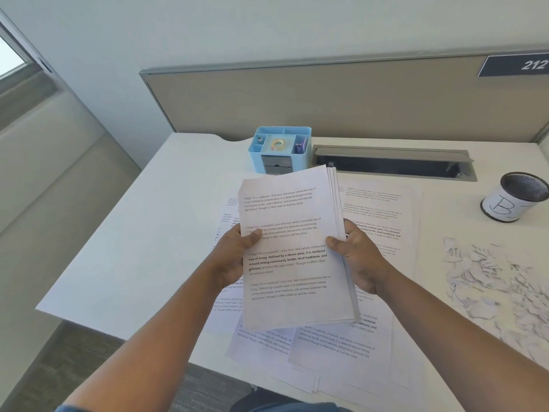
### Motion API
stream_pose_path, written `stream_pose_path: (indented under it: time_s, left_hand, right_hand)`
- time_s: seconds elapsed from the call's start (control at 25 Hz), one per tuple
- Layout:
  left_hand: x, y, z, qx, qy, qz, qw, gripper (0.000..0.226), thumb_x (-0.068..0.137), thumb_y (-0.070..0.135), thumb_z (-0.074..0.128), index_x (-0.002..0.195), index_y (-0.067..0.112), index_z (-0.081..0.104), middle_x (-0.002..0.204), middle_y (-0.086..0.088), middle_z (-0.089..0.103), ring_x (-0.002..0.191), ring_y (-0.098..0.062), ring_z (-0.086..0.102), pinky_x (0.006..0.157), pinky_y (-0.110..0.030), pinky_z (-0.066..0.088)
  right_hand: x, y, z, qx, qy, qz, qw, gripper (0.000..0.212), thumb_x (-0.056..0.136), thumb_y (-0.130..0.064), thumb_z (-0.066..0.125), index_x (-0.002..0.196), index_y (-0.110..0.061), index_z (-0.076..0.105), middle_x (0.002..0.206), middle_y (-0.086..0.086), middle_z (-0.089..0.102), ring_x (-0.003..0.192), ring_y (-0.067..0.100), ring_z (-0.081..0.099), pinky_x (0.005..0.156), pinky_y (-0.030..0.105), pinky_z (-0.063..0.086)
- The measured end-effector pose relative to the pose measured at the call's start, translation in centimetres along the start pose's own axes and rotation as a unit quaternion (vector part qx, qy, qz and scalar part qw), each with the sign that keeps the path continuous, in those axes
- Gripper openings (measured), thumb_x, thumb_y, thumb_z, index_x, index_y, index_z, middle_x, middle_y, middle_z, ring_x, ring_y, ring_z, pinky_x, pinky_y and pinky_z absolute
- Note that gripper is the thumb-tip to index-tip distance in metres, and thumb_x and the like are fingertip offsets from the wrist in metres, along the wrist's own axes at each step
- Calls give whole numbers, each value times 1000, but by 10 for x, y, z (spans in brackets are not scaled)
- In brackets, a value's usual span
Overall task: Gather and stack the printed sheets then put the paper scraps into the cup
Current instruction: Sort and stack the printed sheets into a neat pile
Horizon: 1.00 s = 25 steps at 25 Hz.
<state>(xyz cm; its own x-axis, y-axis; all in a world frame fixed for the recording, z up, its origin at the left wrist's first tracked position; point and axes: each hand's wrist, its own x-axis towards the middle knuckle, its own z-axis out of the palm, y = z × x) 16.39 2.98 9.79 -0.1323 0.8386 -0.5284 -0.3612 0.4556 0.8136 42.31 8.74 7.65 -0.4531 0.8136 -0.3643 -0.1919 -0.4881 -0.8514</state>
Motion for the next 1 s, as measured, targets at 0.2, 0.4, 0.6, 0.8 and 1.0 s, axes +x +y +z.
stream_pose_path:
  time_s: [0.2,0.4,0.6,0.8,1.0]
  left_hand:
    - [-2,-9,-14,-30,-84,-36,995,49,97,14,65,145,9,54,142,-22,60,131,-44,58,106,-63,47]
    - [-4,-8,-10,-15,-39,-28,999,37,100,0,57,136,9,60,130,-19,69,117,-40,68,98,-59,54]
    - [0,-2,-9,-116,61,50,990,35,103,-3,51,131,14,63,125,-11,74,109,-33,73,91,-53,58]
    - [8,-1,-2,-204,138,75,966,34,102,-2,54,128,17,64,121,-6,75,116,-33,69,103,-60,51]
    - [8,-7,14,-215,108,89,967,39,101,-2,55,135,17,61,128,-10,72,120,-35,67,102,-61,52]
  right_hand:
    - [5,-10,3,18,-6,5,1000,33,101,4,54,129,-12,60,121,12,74,106,31,73,86,47,60]
    - [8,-24,-2,12,-53,36,998,36,100,-6,58,135,-14,59,127,14,71,114,36,69,100,55,54]
    - [4,-1,-12,122,-105,109,981,52,94,-34,66,138,-8,60,130,18,67,108,35,68,92,49,56]
    - [7,20,13,208,-67,105,970,51,81,-25,82,125,-11,63,113,14,72,96,31,72,84,46,61]
    - [13,25,49,179,29,57,982,35,97,4,58,129,-9,64,124,10,73,116,31,69,98,53,55]
